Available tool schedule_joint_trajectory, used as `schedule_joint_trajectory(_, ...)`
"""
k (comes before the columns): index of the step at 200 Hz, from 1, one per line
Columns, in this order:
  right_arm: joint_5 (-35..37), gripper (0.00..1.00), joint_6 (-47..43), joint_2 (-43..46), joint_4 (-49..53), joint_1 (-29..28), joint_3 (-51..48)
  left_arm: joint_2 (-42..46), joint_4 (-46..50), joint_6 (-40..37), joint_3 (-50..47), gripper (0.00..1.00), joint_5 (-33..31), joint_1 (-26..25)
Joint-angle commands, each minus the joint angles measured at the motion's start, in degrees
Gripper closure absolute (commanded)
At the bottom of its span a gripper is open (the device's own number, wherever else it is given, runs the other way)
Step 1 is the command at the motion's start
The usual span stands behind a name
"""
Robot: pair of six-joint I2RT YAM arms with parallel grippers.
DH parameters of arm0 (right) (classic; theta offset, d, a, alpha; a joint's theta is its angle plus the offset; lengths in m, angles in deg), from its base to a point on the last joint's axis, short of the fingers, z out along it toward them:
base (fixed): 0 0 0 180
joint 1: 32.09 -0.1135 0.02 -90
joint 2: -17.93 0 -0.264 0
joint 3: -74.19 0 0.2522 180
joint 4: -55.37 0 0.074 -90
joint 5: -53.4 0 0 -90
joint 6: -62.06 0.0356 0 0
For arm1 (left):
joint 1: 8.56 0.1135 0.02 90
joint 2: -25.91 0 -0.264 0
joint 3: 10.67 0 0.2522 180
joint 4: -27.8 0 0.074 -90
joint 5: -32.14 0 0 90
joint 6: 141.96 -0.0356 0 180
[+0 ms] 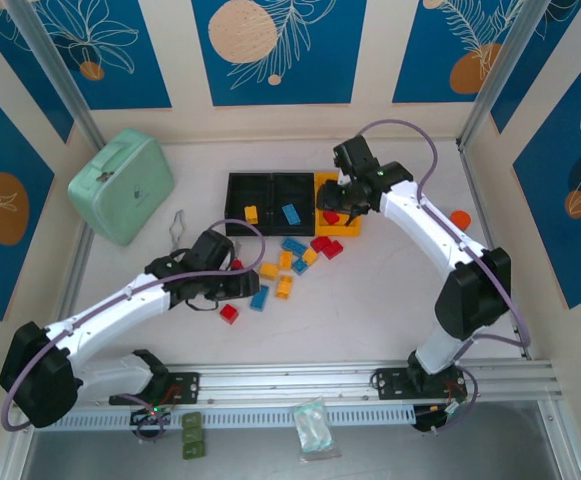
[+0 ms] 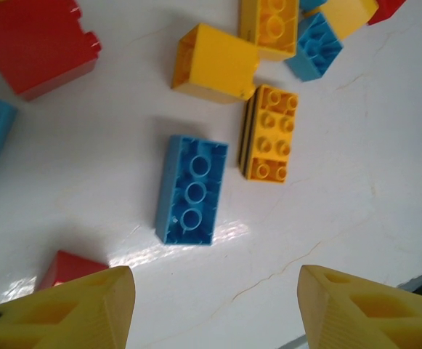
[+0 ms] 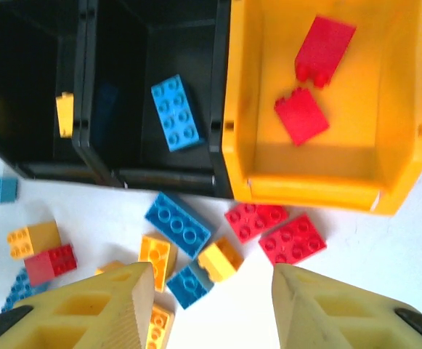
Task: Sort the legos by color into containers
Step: Place the lego in the container, then pick up the lego from the middle-left of the table.
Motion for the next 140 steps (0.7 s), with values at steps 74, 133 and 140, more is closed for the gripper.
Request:
schedule_joint_trajectory(74,-9.3,0.48,1.6,19.0,-5.9,-5.7,-22.1,-2.2,9.9,-7.3,-0.3,0.32,-5.0,-0.9)
schedule_joint_trajectory(133,-9.2,0.48,4.7,24.8,-5.7,-6.3,-30.0,-8.8,6.5,-10.3,-2.1,0.35,-6.1,-1.4)
schedule_joint_trajectory(140,-9.1,0.48,4.8,25.1,-5.8,-6.3,-30.4,-9.3,6.4,-10.3,-2.5,0.36,-6.1,-1.6)
